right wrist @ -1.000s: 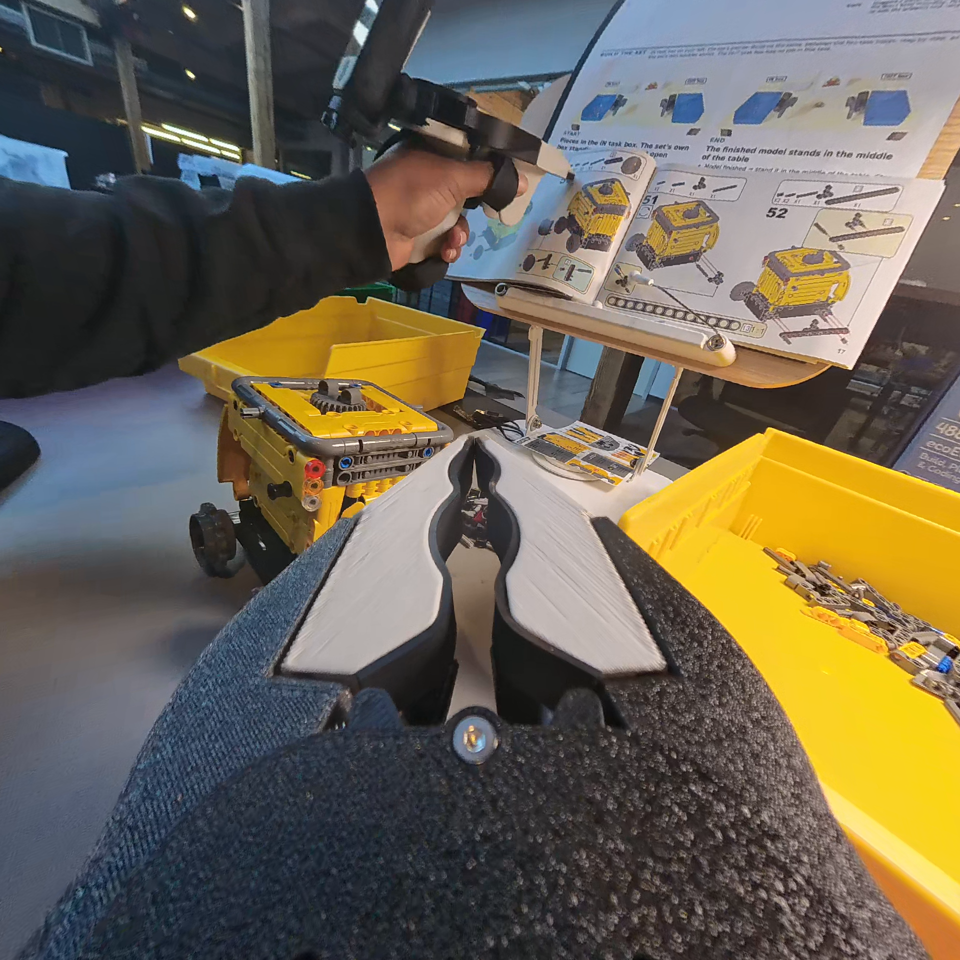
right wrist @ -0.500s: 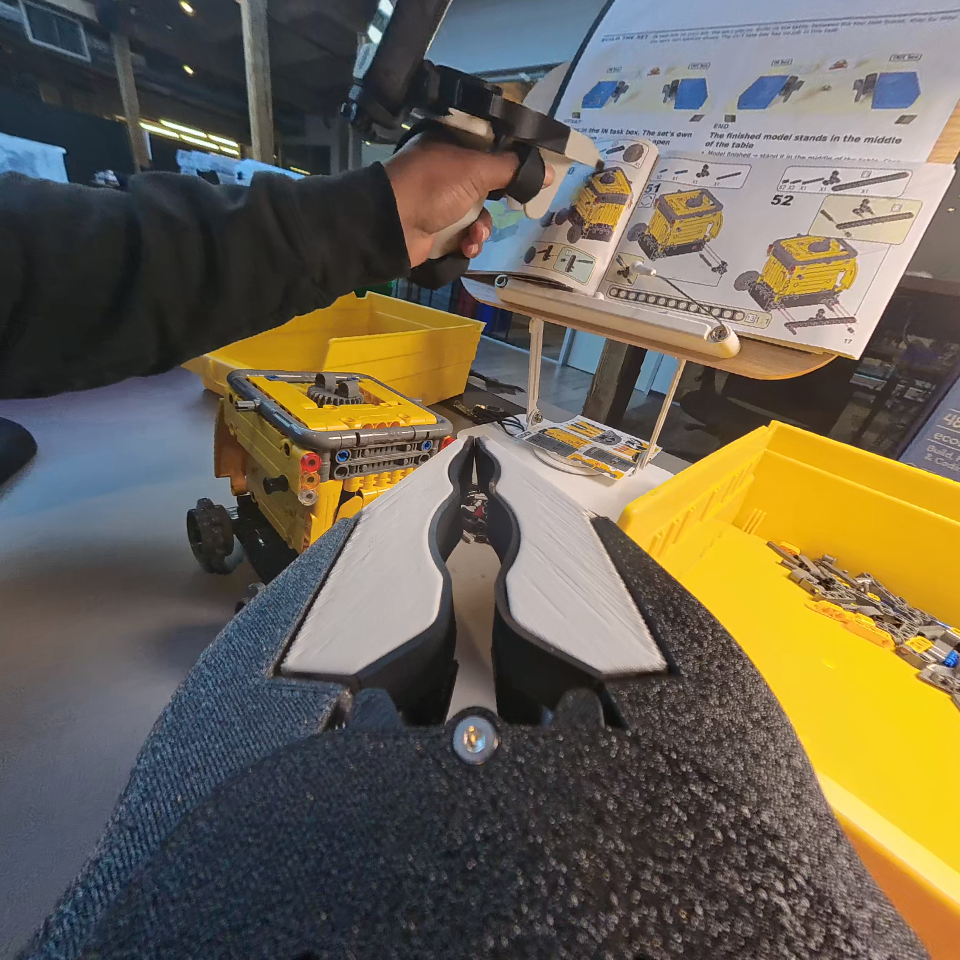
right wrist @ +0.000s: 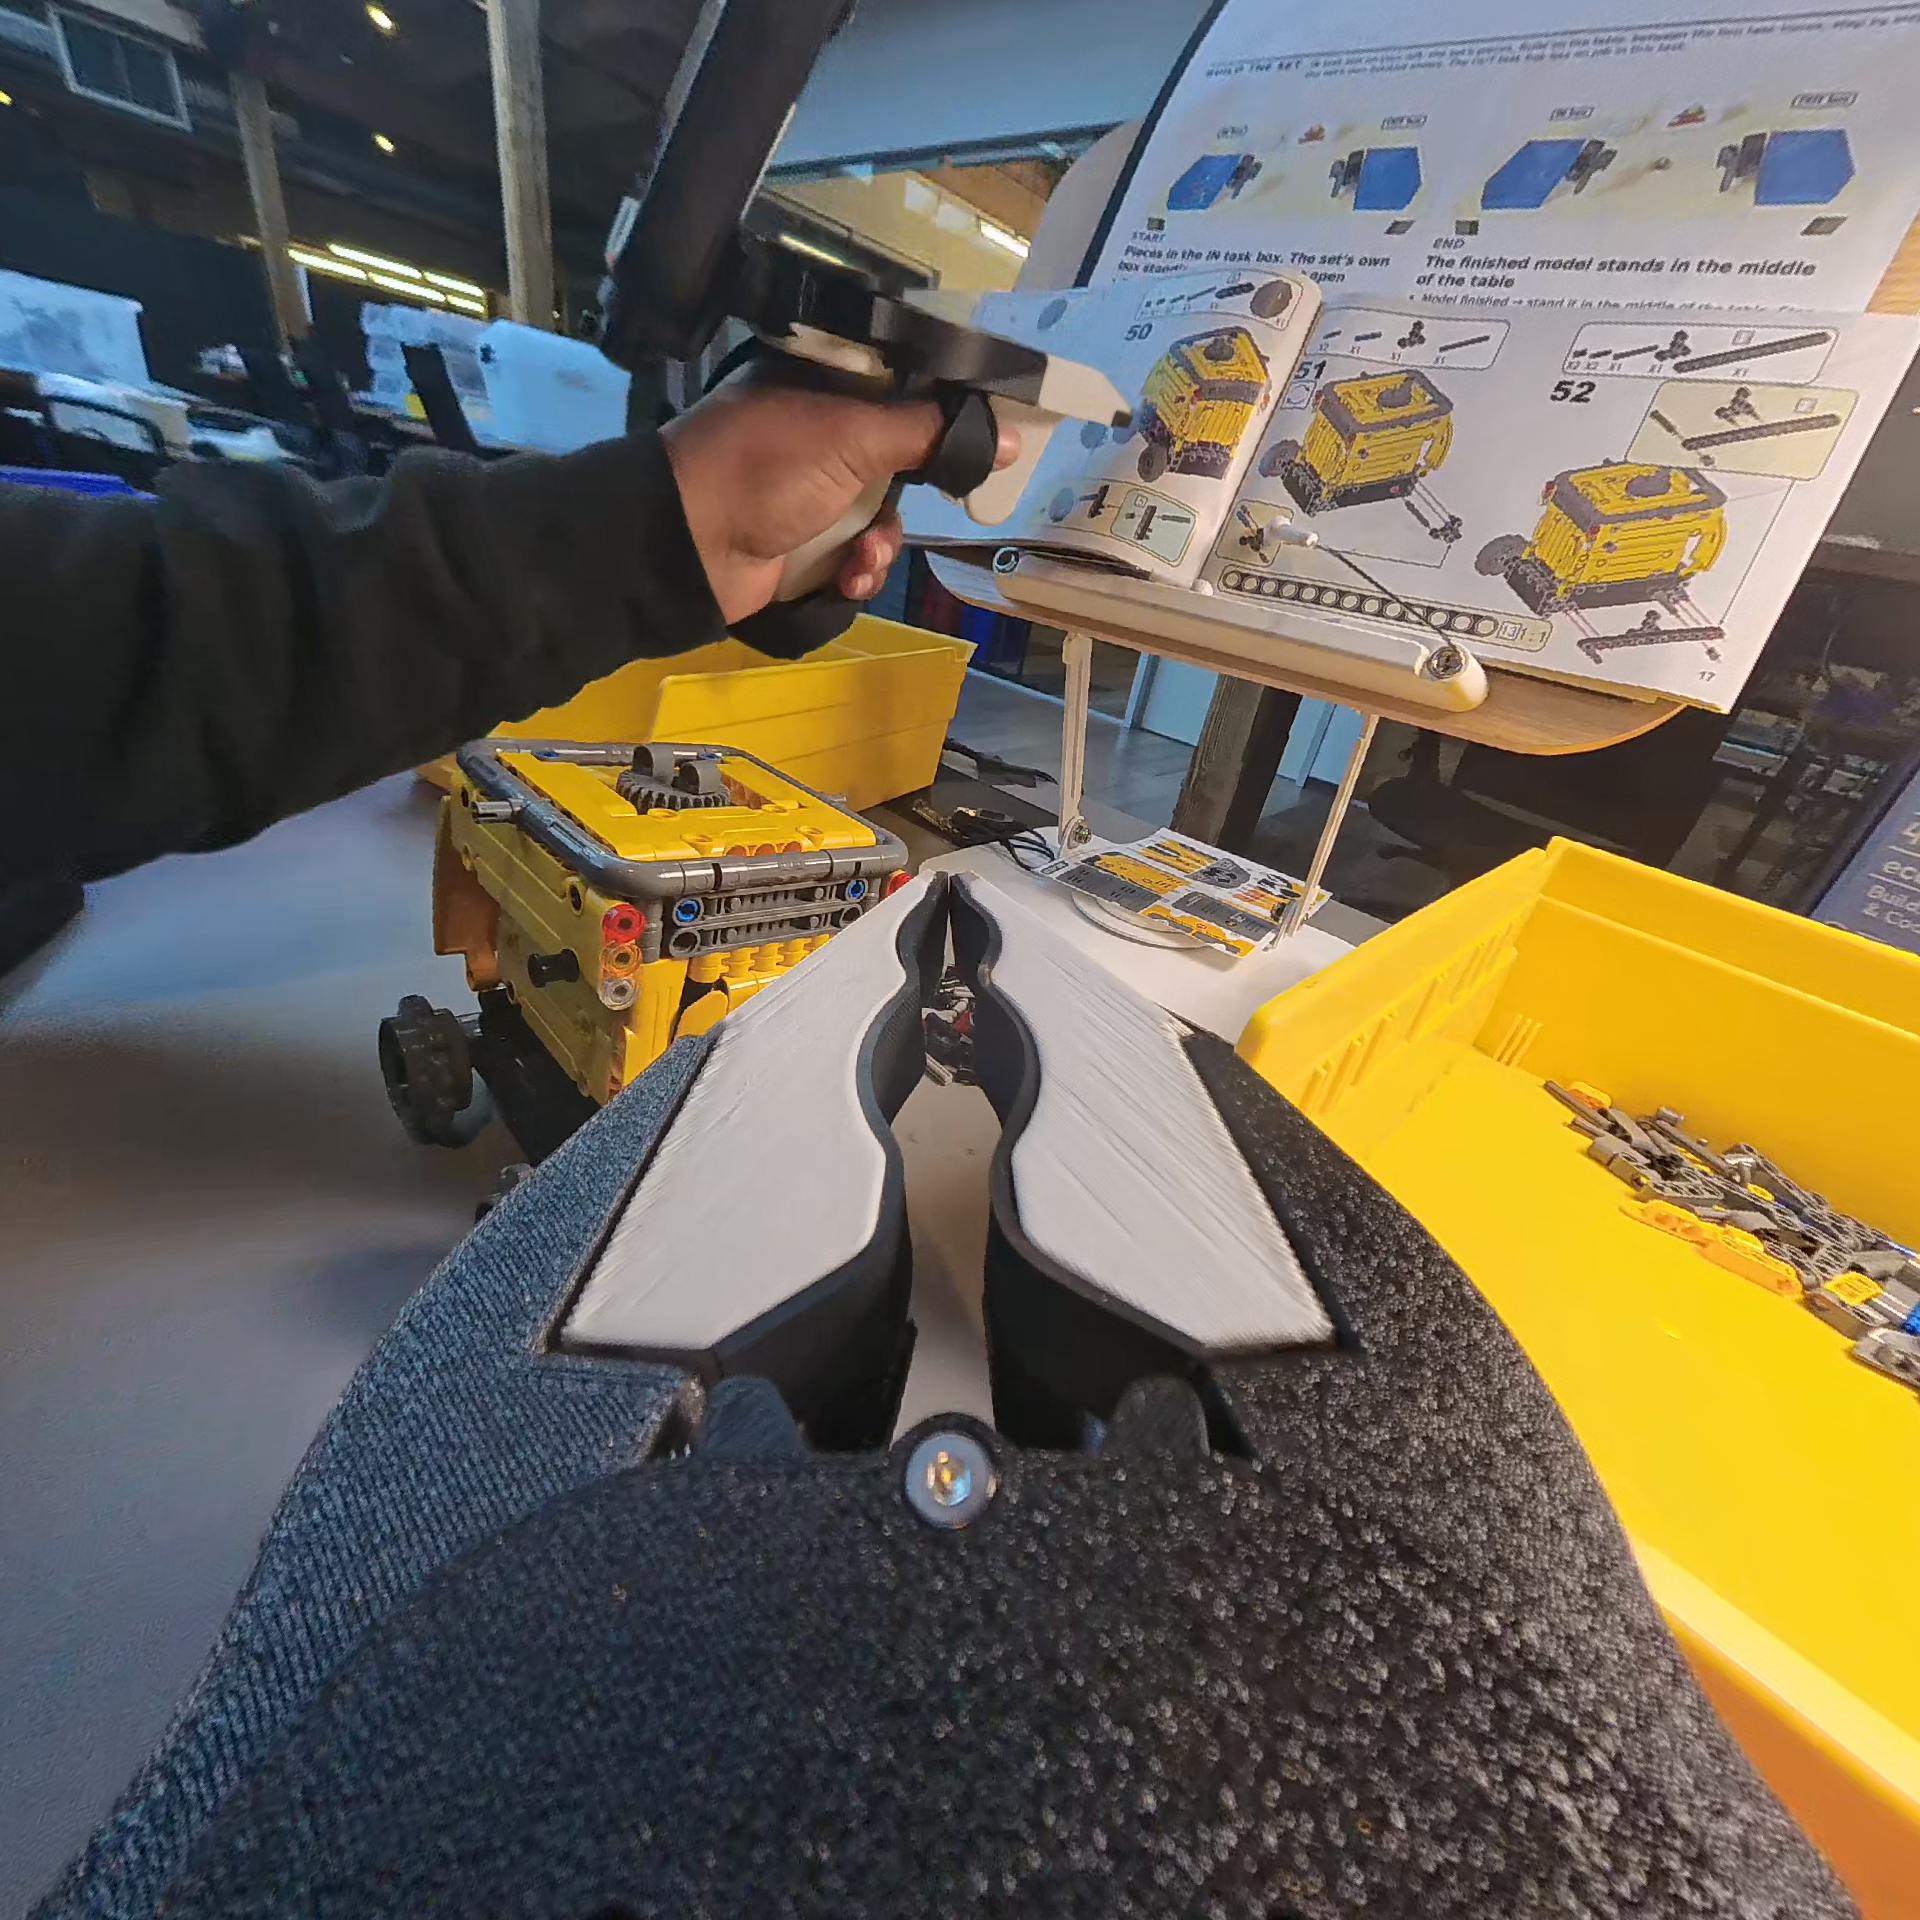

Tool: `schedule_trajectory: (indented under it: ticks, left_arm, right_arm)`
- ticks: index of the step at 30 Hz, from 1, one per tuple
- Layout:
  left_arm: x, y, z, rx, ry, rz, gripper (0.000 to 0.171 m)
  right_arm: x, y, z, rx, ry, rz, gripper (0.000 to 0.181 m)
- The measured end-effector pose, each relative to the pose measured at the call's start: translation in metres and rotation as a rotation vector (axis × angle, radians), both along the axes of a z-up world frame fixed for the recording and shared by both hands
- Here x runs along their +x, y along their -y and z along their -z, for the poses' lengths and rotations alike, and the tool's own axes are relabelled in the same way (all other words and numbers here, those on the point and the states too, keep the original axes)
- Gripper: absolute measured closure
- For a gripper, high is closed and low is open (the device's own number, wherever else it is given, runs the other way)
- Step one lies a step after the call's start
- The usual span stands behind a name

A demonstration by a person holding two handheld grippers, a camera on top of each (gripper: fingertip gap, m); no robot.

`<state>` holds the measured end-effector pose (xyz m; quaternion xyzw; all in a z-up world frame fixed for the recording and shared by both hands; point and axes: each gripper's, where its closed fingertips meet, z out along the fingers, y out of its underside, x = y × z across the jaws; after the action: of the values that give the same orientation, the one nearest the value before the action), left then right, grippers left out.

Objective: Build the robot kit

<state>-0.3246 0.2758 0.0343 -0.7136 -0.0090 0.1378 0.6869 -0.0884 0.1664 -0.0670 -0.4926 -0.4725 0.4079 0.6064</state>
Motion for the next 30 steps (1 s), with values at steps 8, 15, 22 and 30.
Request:
schedule_trajectory:
  ticks: [8,15,22,30]
  left_arm:
    - [-0.008,0.005,0.014,-0.002,0.003,-0.022,0.171]
    - [-0.005,-0.001,0.006,0.005,-0.024,-0.022,0.171]
    - [-0.001,-0.003,0.006,0.009,-0.025,-0.015,0.171]
    - [-0.002,-0.002,0.007,0.013,-0.029,-0.015,0.171]
  right_arm:
    - [0.000,0.001,0.001,0.000,0.002,-0.003,0.181]
    - [0.000,0.001,0.000,-0.004,0.001,-0.007,0.181]
    - [-0.001,0.001,0.001,-0.007,0.003,-0.009,0.181]
    - [-0.001,0.001,0.001,-0.008,0.004,-0.011,0.181]
